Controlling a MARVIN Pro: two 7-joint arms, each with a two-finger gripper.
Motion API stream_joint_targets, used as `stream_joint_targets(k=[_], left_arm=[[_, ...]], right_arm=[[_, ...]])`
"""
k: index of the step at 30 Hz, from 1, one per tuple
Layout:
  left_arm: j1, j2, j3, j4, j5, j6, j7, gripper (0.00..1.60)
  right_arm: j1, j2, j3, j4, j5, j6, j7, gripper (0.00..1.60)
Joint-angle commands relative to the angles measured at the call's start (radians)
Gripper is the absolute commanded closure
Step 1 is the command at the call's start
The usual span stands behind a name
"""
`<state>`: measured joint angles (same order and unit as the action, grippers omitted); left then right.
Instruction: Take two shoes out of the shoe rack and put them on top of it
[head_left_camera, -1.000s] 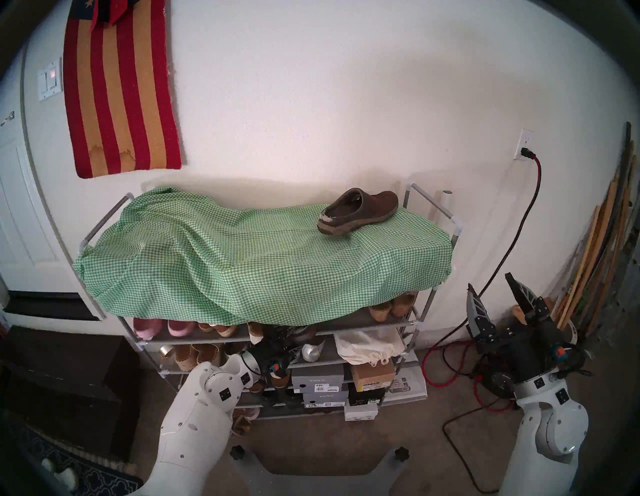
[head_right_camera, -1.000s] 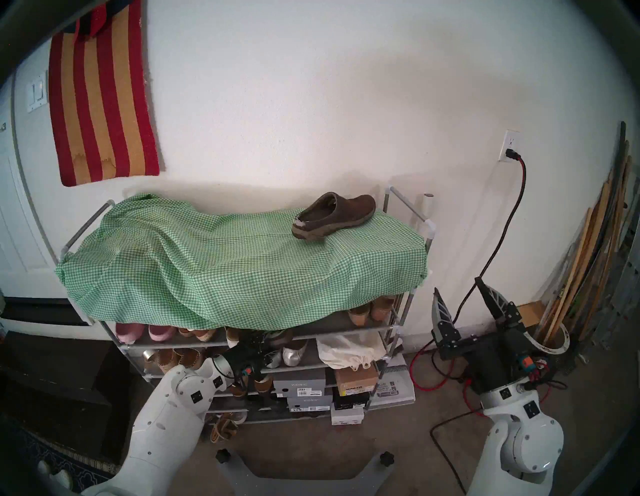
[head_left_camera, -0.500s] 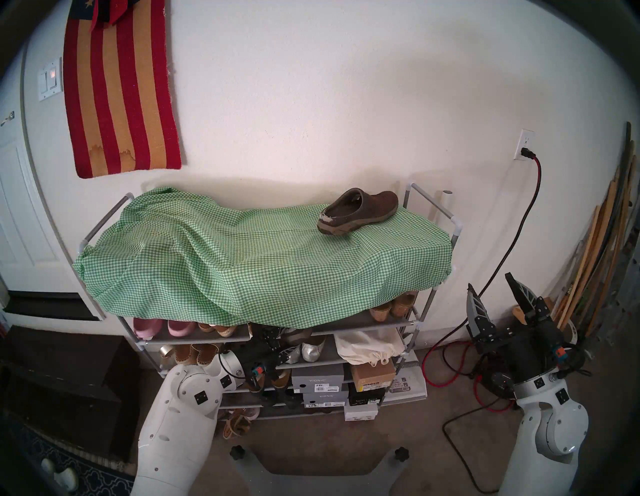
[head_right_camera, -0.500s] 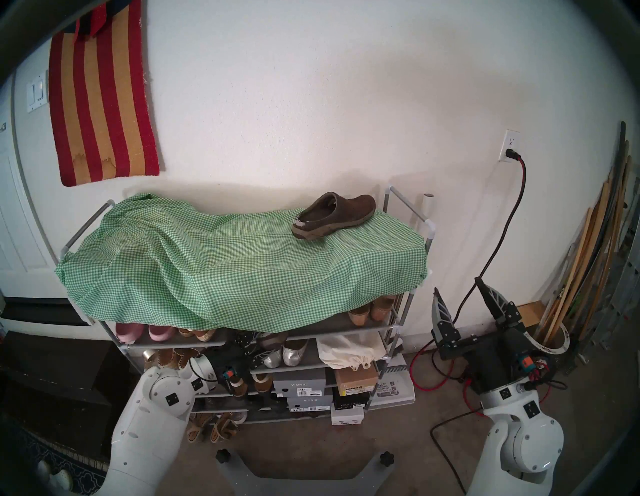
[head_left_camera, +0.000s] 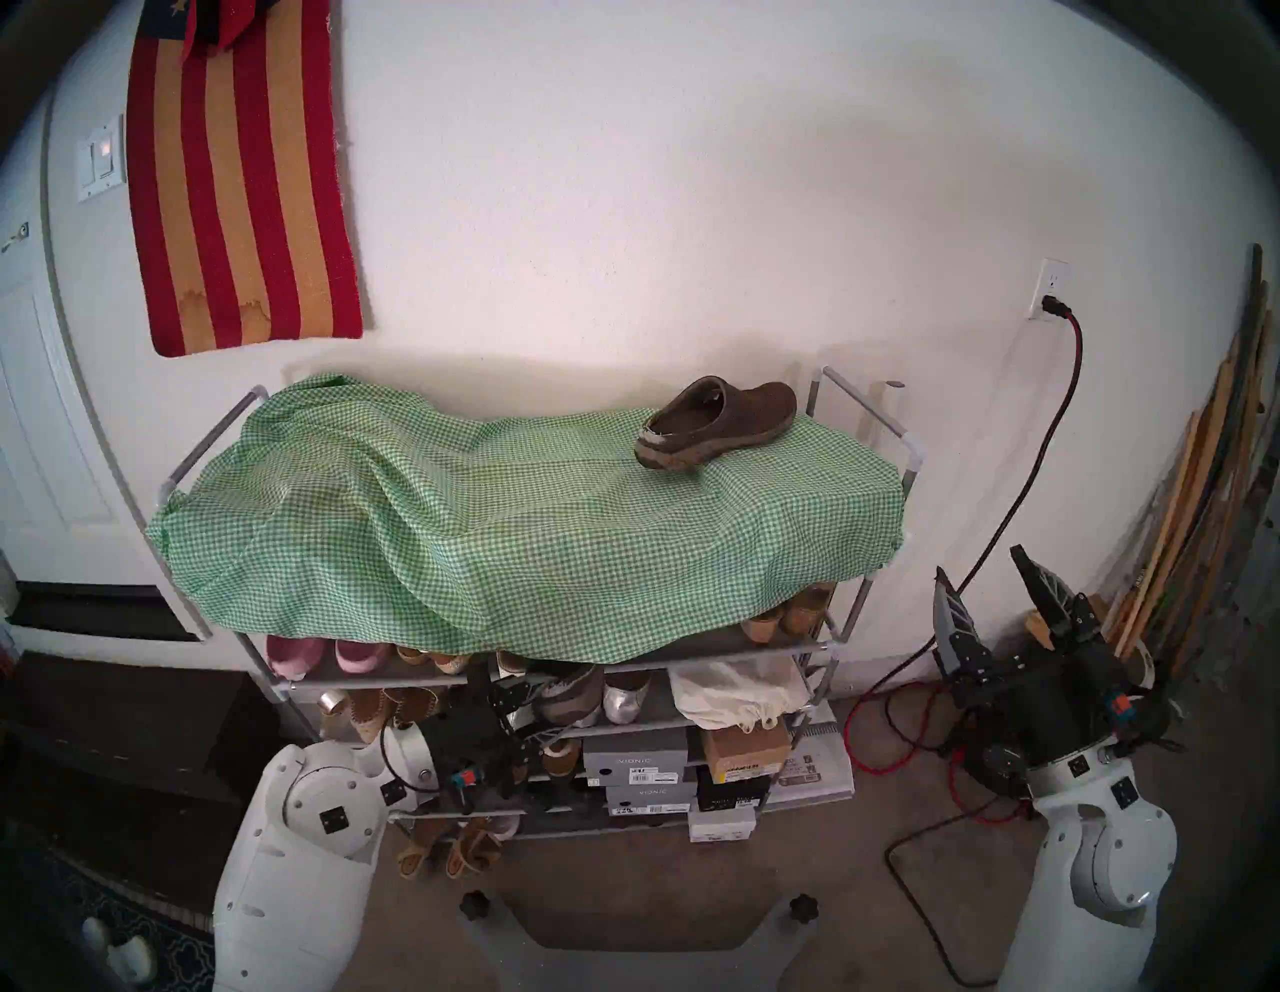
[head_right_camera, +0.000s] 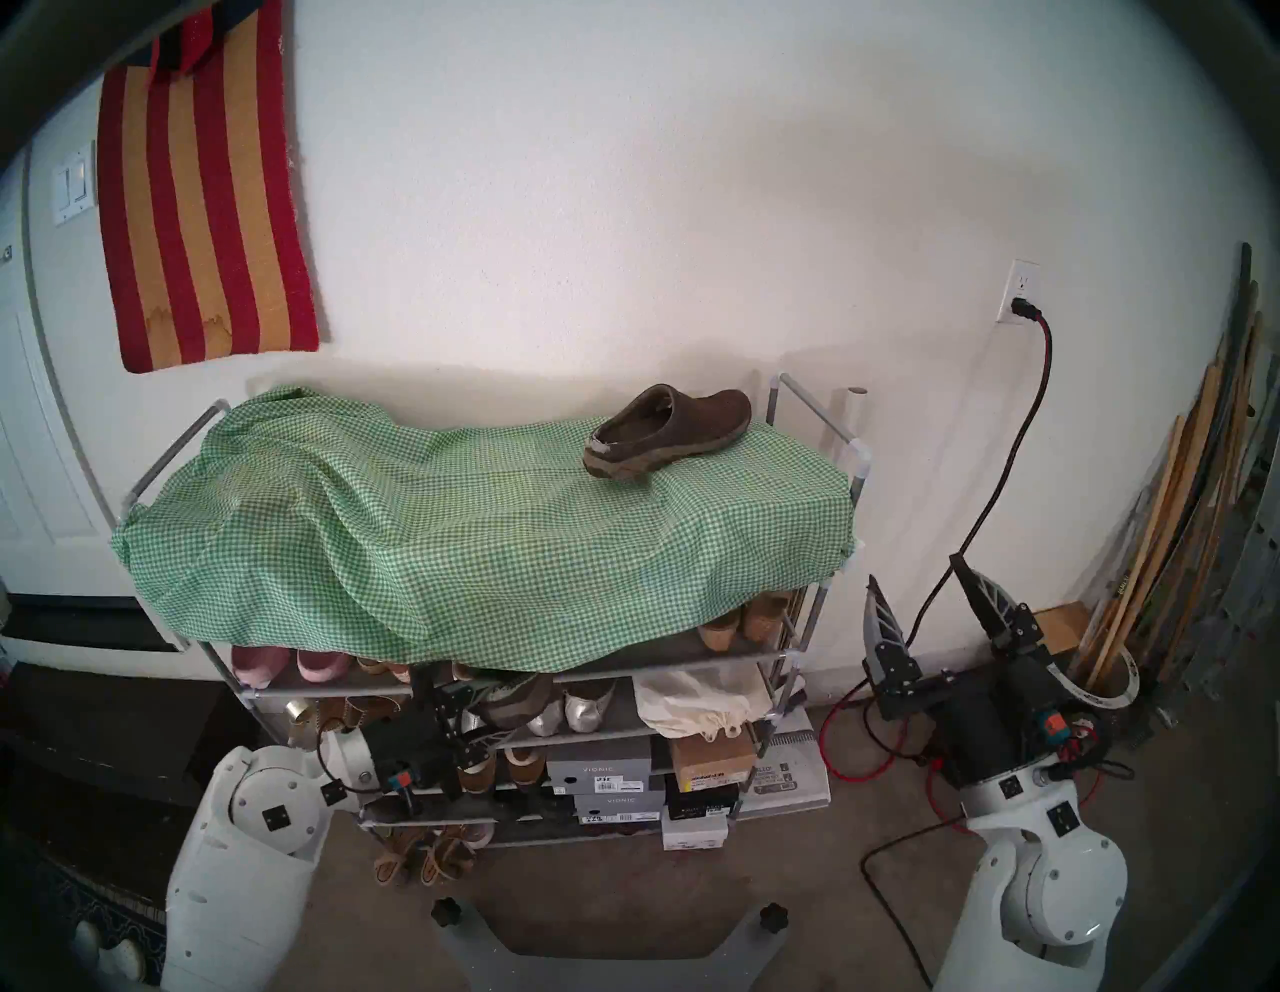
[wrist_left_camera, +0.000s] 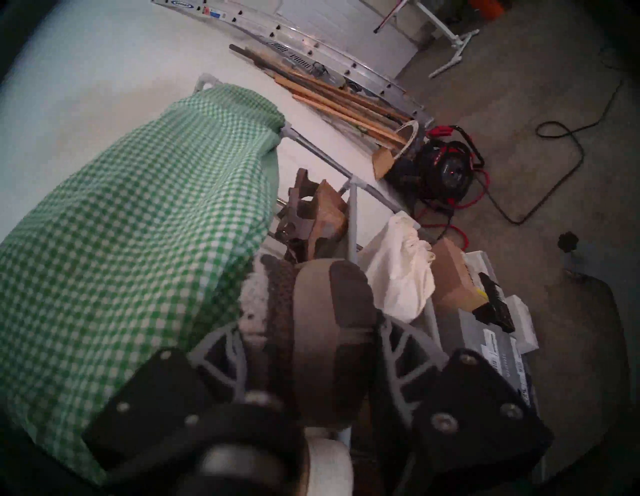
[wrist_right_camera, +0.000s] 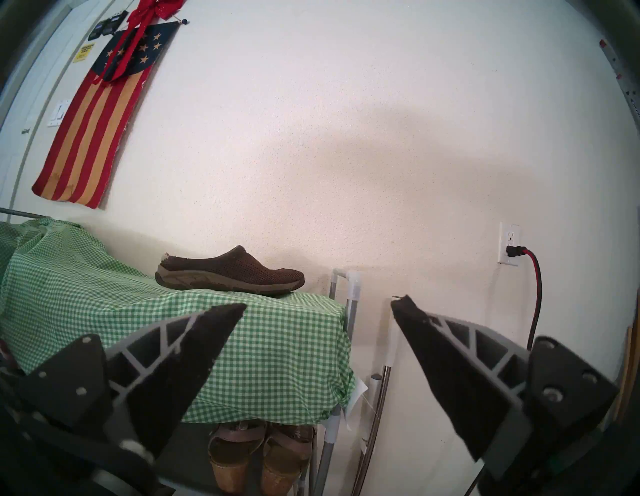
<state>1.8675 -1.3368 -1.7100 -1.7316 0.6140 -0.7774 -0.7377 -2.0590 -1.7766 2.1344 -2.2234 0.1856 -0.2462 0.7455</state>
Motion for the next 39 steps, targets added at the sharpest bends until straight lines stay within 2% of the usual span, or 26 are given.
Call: stream_joint_targets(k=[1, 3, 5, 6, 7, 11, 12, 13, 18, 20, 21, 25, 28, 33, 35, 36, 37, 39], left_arm=[[0.108, 0.031, -0.034, -0.057, -0.065, 0.016, -0.074, 1.6], [0.128, 0.034, -0.05, -0.072, -0.086, 0.023, -0.103, 1.6], [0.179, 0.037, -0.084, -0.117, -0.128, 0.041, -0.14, 1.6], [0.159, 0.034, -0.09, -0.111, -0.137, 0.04, -0.159, 1.6], [0.19, 0.038, -0.104, -0.137, -0.151, 0.047, -0.165, 1.6], [0.224, 0.043, -0.167, -0.178, -0.202, 0.063, -0.213, 1.6], [0.254, 0.046, -0.187, -0.201, -0.221, 0.071, -0.223, 1.6], [0.246, 0.044, -0.201, -0.201, -0.229, 0.072, -0.235, 1.6], [0.322, 0.049, -0.297, -0.28, -0.308, 0.092, -0.293, 1.6], [0.316, 0.047, -0.312, -0.282, -0.315, 0.093, -0.303, 1.6], [0.34, 0.05, -0.331, -0.3, -0.331, 0.097, -0.31, 1.6], [0.399, 0.048, -0.438, -0.37, -0.425, 0.132, -0.359, 1.6], [0.422, 0.058, -0.475, -0.398, -0.472, 0.155, -0.38, 1.6], [0.493, 0.081, -0.588, -0.451, -0.582, 0.203, -0.436, 1.6], [0.493, 0.089, -0.59, -0.453, -0.593, 0.209, -0.441, 1.6], [0.52, 0.092, -0.631, -0.467, -0.624, 0.221, -0.457, 1.6], [0.514, 0.101, -0.623, -0.464, -0.635, 0.229, -0.46, 1.6], [0.546, 0.113, -0.69, -0.482, -0.71, 0.261, -0.496, 1.6]], right_arm=[[0.002, 0.002, -0.003, -0.003, -0.001, 0.0, 0.002, 0.0], [0.002, 0.002, -0.003, -0.003, -0.001, 0.0, 0.002, 0.0], [0.002, 0.002, -0.003, -0.003, -0.001, 0.0, 0.002, 0.0], [0.002, 0.002, -0.003, -0.003, -0.001, 0.0, 0.002, 0.0], [0.002, 0.002, -0.003, -0.003, -0.001, 0.0, 0.002, 0.0], [0.002, 0.002, -0.003, -0.003, 0.0, -0.001, 0.002, 0.0], [0.002, 0.002, -0.003, -0.003, 0.0, -0.001, 0.002, 0.0], [0.002, 0.002, -0.003, -0.003, 0.0, -0.001, 0.002, 0.0], [0.002, 0.002, -0.003, -0.003, 0.0, -0.001, 0.002, 0.0], [0.002, 0.002, -0.003, -0.003, 0.0, -0.001, 0.002, 0.0], [0.002, 0.002, -0.003, -0.003, 0.0, -0.001, 0.002, 0.0], [0.002, 0.002, -0.003, -0.003, 0.0, -0.001, 0.002, 0.0], [0.002, 0.002, -0.003, -0.003, 0.0, -0.001, 0.002, 0.0], [0.002, 0.001, -0.003, -0.003, 0.0, -0.001, 0.002, 0.0], [0.002, 0.001, -0.003, -0.003, 0.0, -0.001, 0.002, 0.0], [0.002, 0.001, -0.003, -0.003, 0.0, -0.001, 0.002, 0.0], [0.002, 0.001, -0.003, -0.003, 0.0, -0.001, 0.002, 0.0], [0.002, 0.002, -0.003, -0.003, 0.0, -0.001, 0.002, 0.0]])
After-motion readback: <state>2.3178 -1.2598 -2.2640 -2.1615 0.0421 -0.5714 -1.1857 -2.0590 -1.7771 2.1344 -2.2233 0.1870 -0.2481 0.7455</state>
